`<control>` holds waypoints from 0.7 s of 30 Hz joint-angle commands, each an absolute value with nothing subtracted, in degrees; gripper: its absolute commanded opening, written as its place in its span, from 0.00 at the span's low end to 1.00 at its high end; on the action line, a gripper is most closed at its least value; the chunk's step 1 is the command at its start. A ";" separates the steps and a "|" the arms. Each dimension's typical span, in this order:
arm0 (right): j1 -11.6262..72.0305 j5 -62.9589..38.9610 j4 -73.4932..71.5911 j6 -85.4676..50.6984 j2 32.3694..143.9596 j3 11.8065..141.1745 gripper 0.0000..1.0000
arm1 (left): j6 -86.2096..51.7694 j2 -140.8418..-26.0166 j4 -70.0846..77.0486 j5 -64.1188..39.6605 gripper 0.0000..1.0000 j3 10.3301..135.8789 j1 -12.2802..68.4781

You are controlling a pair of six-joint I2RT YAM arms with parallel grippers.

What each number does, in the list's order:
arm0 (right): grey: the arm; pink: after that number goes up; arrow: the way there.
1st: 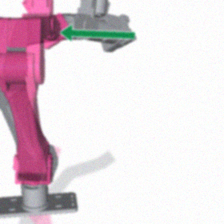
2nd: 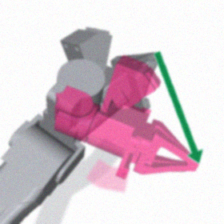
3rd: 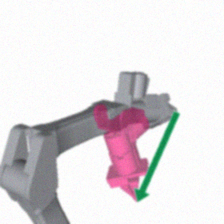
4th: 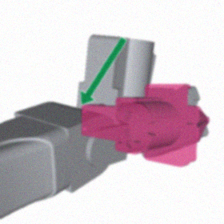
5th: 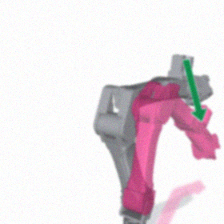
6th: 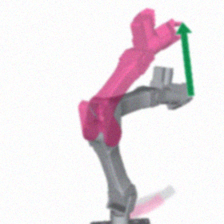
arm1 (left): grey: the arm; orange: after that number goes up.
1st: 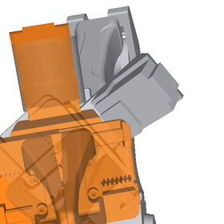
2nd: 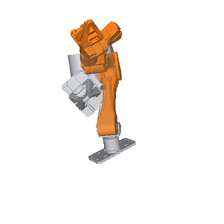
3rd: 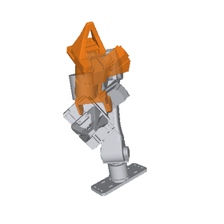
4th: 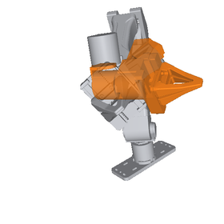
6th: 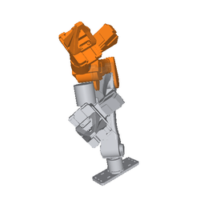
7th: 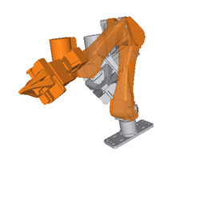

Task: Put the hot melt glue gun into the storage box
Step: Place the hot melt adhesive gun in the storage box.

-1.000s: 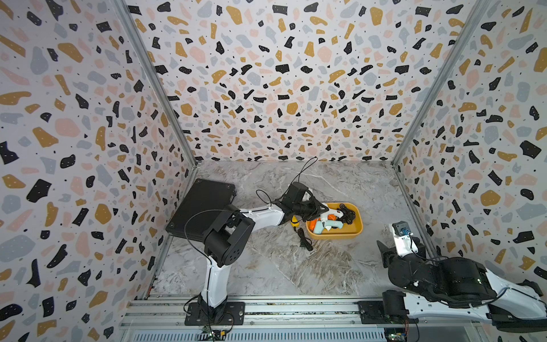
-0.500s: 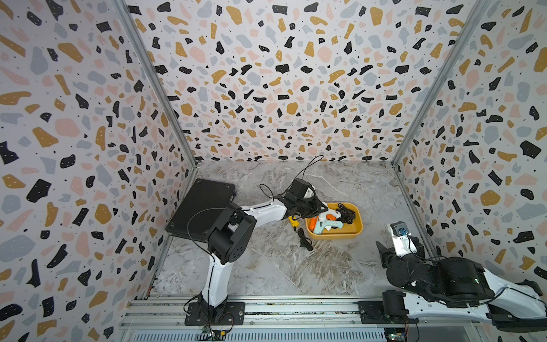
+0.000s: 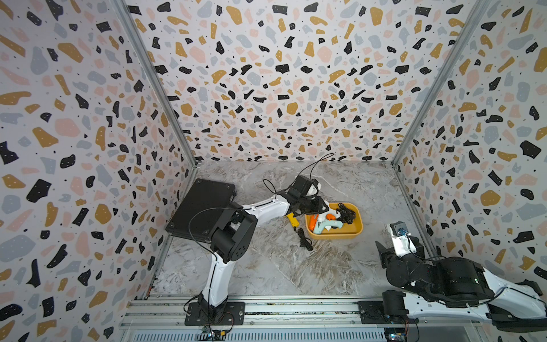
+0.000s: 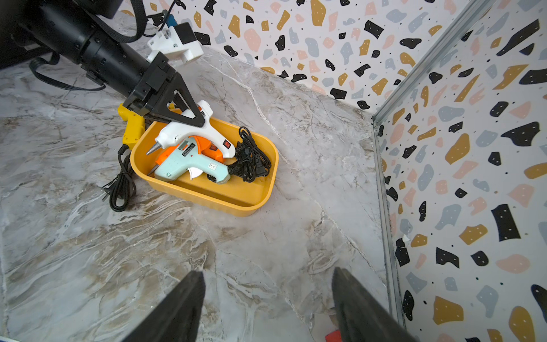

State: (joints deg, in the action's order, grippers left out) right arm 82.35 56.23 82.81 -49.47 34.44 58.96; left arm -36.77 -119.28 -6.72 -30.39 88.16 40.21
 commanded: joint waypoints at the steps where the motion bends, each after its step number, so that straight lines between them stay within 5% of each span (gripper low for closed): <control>1: 82.18 57.82 84.20 -48.35 34.89 59.54 0.73 | -29.09 -121.33 -12.72 -28.26 0.31 90.83 40.10; 12: 82.18 57.65 84.13 -47.30 34.58 60.25 0.74 | -21.24 -122.45 -17.52 -27.88 0.40 92.54 39.95; 21: 82.18 58.01 84.11 -45.37 36.01 61.59 0.74 | -18.81 -116.57 -21.76 -24.07 0.59 95.49 39.95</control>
State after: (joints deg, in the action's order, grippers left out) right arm 82.35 56.29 82.83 -46.65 34.65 59.37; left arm -21.23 -121.43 -19.51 -26.46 92.84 40.18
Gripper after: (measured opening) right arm 0.741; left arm 0.580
